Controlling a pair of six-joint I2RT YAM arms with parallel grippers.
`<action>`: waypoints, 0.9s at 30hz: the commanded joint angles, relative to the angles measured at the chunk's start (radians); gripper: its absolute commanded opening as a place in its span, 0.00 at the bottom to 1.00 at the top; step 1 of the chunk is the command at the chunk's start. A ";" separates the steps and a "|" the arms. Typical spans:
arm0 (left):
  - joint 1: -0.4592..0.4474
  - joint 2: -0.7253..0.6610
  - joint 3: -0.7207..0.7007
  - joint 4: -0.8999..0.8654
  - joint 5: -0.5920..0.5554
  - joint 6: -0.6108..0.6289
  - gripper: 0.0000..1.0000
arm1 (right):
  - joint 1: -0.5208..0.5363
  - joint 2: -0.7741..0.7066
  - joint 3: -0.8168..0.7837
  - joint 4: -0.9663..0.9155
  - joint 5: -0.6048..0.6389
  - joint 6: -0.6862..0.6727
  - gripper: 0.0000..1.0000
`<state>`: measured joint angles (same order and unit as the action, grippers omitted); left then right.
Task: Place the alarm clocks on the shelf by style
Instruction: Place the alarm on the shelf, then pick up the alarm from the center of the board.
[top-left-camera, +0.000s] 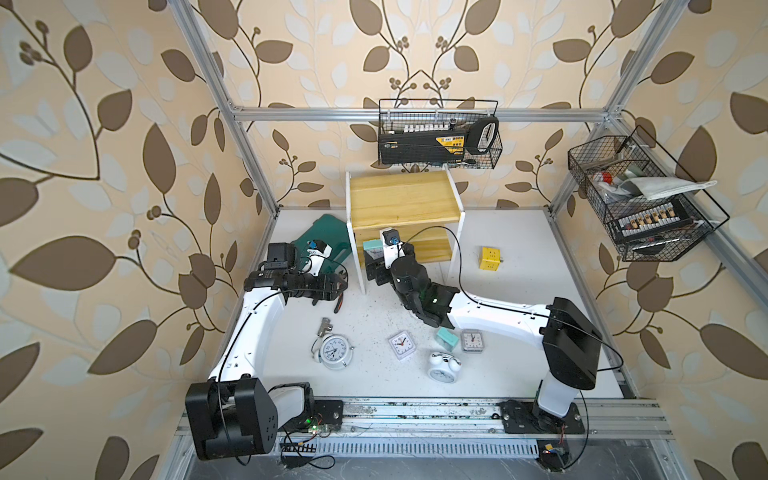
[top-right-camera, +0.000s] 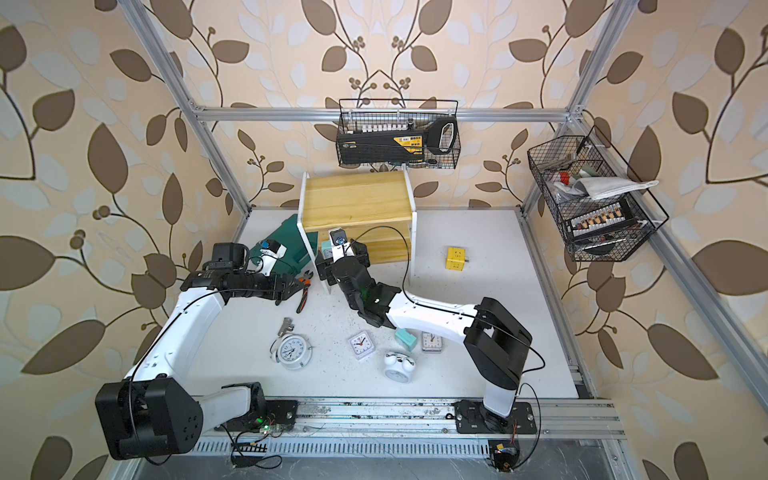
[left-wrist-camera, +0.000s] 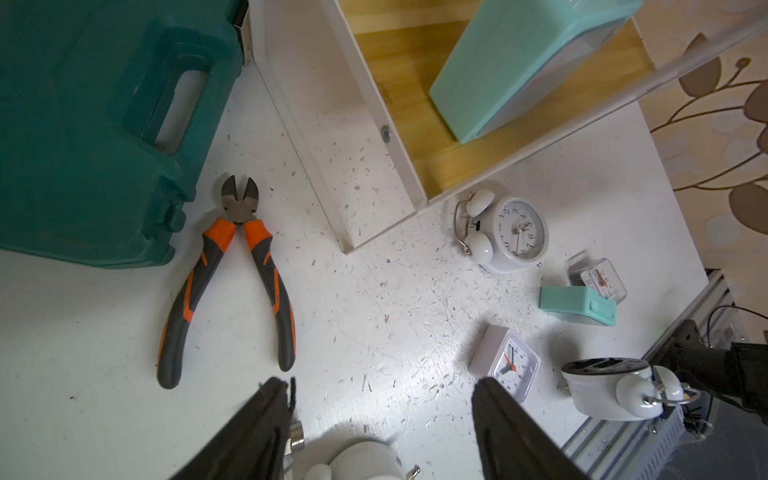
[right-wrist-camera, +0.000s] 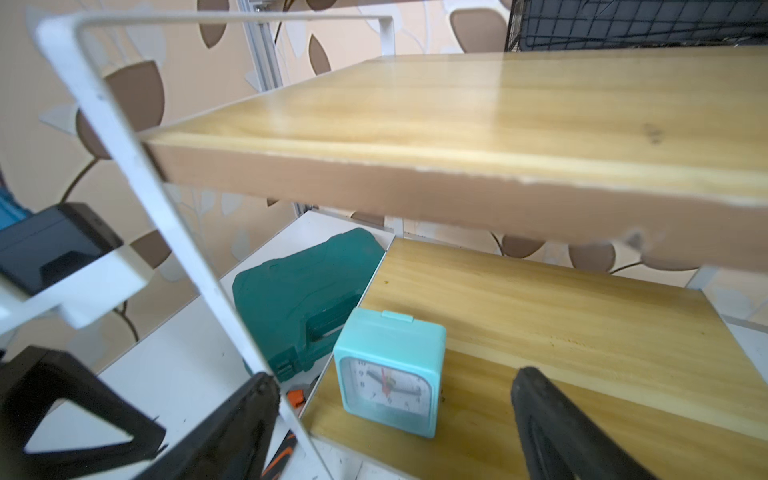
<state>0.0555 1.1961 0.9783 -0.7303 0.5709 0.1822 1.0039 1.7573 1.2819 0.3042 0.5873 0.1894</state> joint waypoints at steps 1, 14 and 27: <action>0.003 -0.012 -0.006 0.008 0.052 0.020 0.73 | 0.005 -0.057 -0.024 -0.227 -0.094 0.061 0.90; 0.003 -0.015 -0.003 -0.015 0.130 0.042 0.68 | 0.009 -0.084 0.067 -0.870 -0.334 0.272 0.90; 0.003 -0.006 -0.004 -0.015 0.147 0.044 0.68 | 0.118 0.143 0.199 -1.137 -0.298 0.309 0.89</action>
<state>0.0555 1.1965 0.9775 -0.7383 0.6815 0.2081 1.1202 1.8679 1.4448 -0.7410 0.2802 0.4751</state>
